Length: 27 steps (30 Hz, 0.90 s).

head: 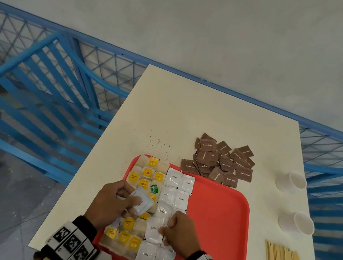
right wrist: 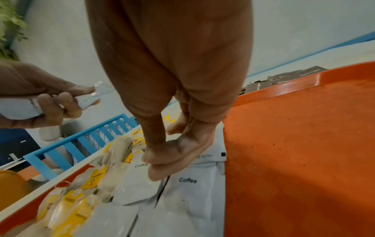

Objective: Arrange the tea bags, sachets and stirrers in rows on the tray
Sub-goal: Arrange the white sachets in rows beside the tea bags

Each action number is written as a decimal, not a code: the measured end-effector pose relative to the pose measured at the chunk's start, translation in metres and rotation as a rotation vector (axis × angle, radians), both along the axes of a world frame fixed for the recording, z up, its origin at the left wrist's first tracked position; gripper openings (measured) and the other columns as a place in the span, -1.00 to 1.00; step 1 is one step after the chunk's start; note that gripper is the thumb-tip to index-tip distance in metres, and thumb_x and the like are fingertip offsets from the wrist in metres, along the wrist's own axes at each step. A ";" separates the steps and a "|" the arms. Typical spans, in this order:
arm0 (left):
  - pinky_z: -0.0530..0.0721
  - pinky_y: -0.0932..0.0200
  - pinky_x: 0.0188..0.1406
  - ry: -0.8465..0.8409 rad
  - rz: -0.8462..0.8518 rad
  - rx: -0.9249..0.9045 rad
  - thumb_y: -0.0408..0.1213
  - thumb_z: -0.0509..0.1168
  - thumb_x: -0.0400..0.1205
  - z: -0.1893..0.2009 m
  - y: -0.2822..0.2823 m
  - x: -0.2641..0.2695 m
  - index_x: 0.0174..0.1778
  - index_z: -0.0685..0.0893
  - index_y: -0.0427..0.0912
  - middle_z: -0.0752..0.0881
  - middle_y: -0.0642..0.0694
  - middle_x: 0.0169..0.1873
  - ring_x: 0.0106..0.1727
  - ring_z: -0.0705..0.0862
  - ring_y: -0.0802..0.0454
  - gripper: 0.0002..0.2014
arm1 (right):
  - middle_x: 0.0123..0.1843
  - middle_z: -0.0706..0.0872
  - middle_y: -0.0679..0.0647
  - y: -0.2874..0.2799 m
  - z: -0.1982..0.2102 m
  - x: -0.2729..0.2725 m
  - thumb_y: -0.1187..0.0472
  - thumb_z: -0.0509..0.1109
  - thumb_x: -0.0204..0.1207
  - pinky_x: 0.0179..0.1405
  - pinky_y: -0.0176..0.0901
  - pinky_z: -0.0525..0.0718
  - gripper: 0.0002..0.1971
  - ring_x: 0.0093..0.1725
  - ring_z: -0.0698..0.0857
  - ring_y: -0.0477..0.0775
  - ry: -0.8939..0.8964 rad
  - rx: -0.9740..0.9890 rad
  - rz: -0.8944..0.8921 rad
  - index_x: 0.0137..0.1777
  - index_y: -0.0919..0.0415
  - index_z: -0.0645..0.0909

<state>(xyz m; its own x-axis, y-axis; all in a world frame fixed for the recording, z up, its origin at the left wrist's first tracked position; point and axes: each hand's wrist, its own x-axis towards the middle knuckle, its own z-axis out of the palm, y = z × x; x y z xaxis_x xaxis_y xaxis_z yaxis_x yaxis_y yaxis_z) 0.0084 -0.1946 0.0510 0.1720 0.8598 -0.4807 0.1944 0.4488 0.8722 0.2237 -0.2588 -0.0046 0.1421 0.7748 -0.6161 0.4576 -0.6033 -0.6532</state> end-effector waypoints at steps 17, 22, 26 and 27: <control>0.61 0.11 -0.47 -0.009 -0.026 0.002 -0.43 0.49 0.55 0.010 -0.003 0.002 -0.10 0.65 -0.44 0.75 -0.29 -0.47 -0.52 0.69 -0.06 -0.83 | 0.28 0.59 0.06 0.012 0.004 -0.009 -0.03 0.39 0.55 0.19 0.00 0.55 -0.68 0.29 0.57 0.15 -0.352 0.047 0.553 0.27 -0.03 0.49; 0.62 0.12 -0.49 -0.013 -0.029 0.013 -0.44 0.49 0.56 0.012 -0.003 0.000 -0.08 0.63 -0.48 0.75 -0.25 -0.47 -0.53 0.70 -0.06 -0.81 | 0.13 0.64 0.06 0.009 0.005 -0.004 0.00 0.38 0.51 -0.04 -0.07 0.52 -0.81 0.13 0.61 0.12 -0.348 0.083 0.482 0.05 -0.03 0.50; 0.62 0.13 -0.50 -0.028 -0.021 0.004 -0.42 0.49 0.56 0.012 -0.002 0.002 -0.07 0.62 -0.49 0.75 -0.33 -0.44 -0.51 0.69 -0.10 -0.78 | 0.02 0.69 0.01 0.004 0.012 0.000 0.10 0.35 0.52 -0.05 -0.06 0.60 -0.92 0.03 0.65 0.06 -0.303 0.101 0.420 -0.05 -0.03 0.50; 0.62 0.13 -0.51 -0.040 -0.018 -0.006 -0.41 0.47 0.58 0.012 -0.002 0.003 -0.06 0.61 -0.50 0.75 -0.37 -0.43 -0.49 0.68 -0.12 -0.78 | -0.04 0.72 0.00 0.003 0.016 0.002 0.13 0.35 0.53 -0.07 -0.04 0.65 -0.96 -0.04 0.68 0.02 -0.274 0.111 0.378 -0.09 0.01 0.53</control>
<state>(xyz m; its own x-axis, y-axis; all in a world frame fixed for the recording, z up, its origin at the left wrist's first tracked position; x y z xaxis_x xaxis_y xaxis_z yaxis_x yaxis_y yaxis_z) 0.0119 -0.1969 0.0631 0.2064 0.8536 -0.4784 0.1673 0.4509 0.8768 0.2257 -0.2555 0.0115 -0.0165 0.8623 -0.5061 0.7958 -0.2951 -0.5288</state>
